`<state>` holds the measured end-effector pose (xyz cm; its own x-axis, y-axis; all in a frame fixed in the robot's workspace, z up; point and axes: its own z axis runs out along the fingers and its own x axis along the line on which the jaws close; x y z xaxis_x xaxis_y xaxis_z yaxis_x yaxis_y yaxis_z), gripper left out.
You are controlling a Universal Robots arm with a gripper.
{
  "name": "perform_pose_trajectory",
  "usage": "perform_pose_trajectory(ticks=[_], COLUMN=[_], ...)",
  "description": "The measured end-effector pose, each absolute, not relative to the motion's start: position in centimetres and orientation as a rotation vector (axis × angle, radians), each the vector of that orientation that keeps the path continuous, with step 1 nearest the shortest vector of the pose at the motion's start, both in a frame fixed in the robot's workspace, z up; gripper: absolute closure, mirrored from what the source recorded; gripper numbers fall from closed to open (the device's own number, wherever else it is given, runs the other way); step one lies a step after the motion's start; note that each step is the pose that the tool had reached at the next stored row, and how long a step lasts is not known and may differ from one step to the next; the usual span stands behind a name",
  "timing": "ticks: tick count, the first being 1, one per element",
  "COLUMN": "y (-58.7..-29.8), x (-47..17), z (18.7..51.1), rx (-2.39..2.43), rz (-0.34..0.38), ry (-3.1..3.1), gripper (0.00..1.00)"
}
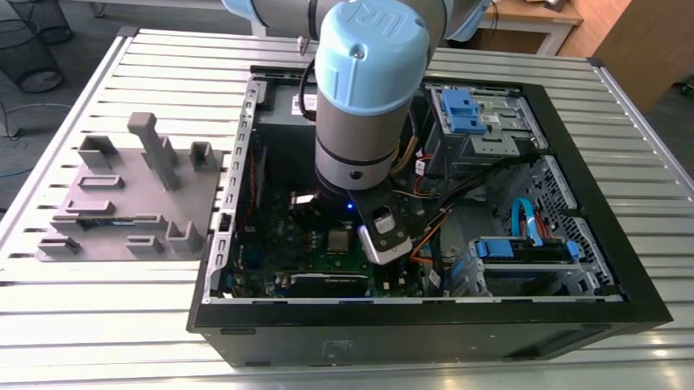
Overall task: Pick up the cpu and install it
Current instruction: 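Place the cpu into insertion slot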
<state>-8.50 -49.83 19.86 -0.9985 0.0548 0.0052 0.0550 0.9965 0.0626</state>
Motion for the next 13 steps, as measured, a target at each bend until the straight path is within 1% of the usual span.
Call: perform_pose_trajectory(ticks=[5, 6, 7, 10, 11, 13], y=[-49.83, -49.83, -49.83, -49.83, -49.83, -49.83], x=[-8.5, -8.5, -8.5, -8.5, -8.5, -8.5], z=[19.9, 19.91, 19.93, 19.96, 19.96, 19.98], rx=[-0.086, -0.086, -0.086, -0.086, -0.086, -0.086], rz=[-0.099, -0.099, -0.098, -0.098, -0.099, -0.099], ry=[-3.135, -3.135, -3.135, -3.135, -3.135, -3.135], gripper=[0.56, 0.62, 0.62, 0.79, 0.79, 0.89])
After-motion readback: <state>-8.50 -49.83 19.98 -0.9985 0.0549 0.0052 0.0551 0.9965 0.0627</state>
